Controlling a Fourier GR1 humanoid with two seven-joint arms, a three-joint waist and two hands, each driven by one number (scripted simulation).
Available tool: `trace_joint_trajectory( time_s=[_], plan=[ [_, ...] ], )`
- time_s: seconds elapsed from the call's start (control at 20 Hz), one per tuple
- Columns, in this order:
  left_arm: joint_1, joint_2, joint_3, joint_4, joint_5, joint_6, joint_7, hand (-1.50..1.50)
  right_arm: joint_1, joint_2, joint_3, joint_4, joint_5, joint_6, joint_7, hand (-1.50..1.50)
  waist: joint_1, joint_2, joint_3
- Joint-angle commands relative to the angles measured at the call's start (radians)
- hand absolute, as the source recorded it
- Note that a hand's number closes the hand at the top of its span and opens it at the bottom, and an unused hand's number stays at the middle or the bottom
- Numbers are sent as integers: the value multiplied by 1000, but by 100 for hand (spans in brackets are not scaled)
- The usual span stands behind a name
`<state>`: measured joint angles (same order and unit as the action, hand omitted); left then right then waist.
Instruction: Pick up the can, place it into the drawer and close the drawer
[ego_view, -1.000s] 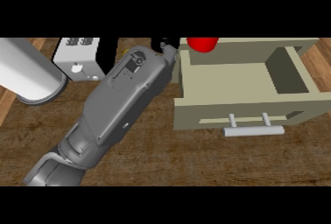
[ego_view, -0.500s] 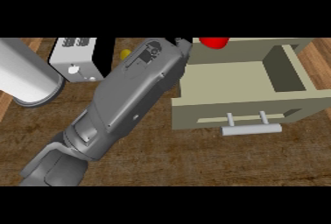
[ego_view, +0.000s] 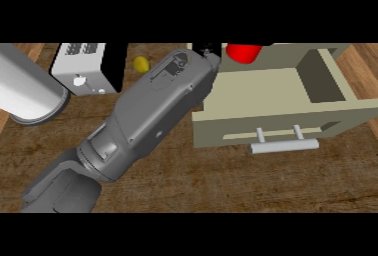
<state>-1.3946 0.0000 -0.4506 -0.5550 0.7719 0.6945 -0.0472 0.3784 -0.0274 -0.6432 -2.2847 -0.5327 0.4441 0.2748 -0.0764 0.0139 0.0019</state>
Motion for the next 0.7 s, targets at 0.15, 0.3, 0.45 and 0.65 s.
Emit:
trace_joint_trajectory(
  time_s=[0.15,0.3,0.45,0.65],
  plan=[
    [31,0,-105,34,64,46,-50,-150,-24,-57,-40,18,-54,-9,33,-150,-6,1,0],
    [-38,0,-91,115,79,52,-42,-150,-48,-34,2,-12,-4,-38,53,-150,-15,9,0],
    [19,0,-136,52,132,110,-68,-150,-23,-28,-14,-3,-7,-9,30,-150,-22,4,0],
    [25,0,-172,54,161,115,-78,-150,-32,25,57,-48,67,-40,35,-150,-18,6,0]
  ],
)
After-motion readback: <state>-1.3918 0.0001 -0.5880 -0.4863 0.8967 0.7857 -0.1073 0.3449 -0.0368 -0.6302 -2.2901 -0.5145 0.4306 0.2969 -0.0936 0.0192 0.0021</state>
